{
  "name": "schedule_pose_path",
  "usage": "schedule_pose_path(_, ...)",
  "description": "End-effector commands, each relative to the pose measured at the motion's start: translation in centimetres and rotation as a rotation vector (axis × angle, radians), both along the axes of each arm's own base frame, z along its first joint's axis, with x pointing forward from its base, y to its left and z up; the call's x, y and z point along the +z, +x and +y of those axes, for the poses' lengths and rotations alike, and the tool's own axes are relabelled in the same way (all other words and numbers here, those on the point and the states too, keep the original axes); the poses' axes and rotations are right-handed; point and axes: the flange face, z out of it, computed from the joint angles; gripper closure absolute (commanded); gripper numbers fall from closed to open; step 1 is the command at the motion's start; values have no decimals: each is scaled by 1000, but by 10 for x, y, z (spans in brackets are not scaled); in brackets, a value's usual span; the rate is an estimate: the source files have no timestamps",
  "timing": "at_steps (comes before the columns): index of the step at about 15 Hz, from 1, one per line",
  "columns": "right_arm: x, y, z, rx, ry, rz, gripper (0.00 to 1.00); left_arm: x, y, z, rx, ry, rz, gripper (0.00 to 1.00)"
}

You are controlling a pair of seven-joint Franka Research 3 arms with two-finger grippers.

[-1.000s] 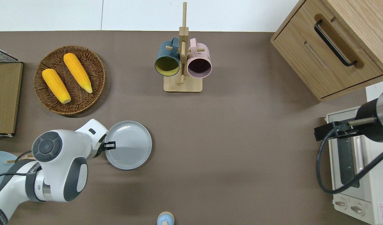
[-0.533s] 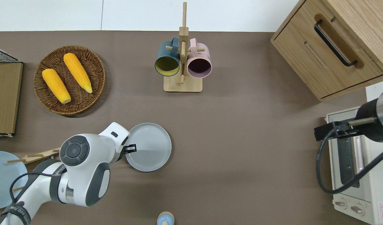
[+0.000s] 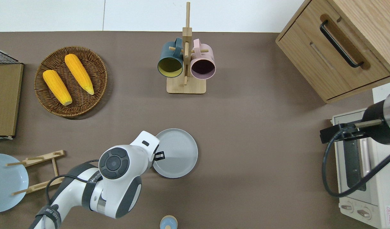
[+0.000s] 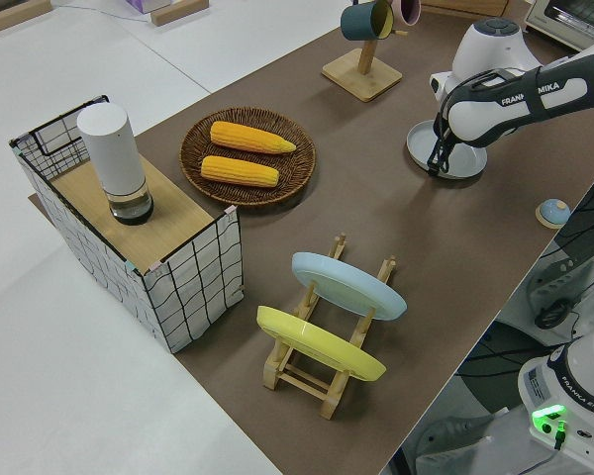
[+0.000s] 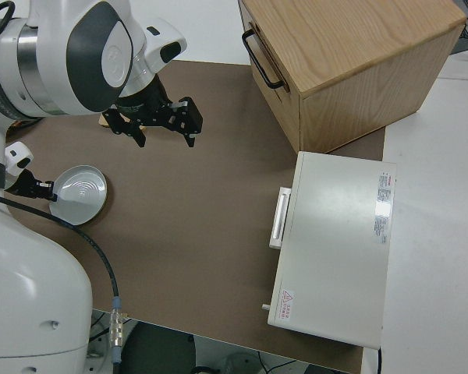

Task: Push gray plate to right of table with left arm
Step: 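Push the gray plate across the table away from the left arm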

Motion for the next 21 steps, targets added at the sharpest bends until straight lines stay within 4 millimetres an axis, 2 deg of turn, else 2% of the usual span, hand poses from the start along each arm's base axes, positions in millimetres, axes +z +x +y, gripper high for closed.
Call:
schedule_pose_path(1, 4, -3, -1, -14, 2, 4, 17, -31, -6, -45, 37, 1, 22, 1000)
schedule_pose_path(13, 4, -3, -1, -14, 2, 4, 17, -41, -8, -154, 143, -21, 23, 1000)
schedule_pose_path(19, 4, -3, -2, -17, 1, 4, 17, -43, -4, -197, 178, -38, 12, 1000)
schedule_pose_path(21, 4, -3, -1, -15, 1, 4, 17, -44, 0, -204, 192, -32, -2, 1000)
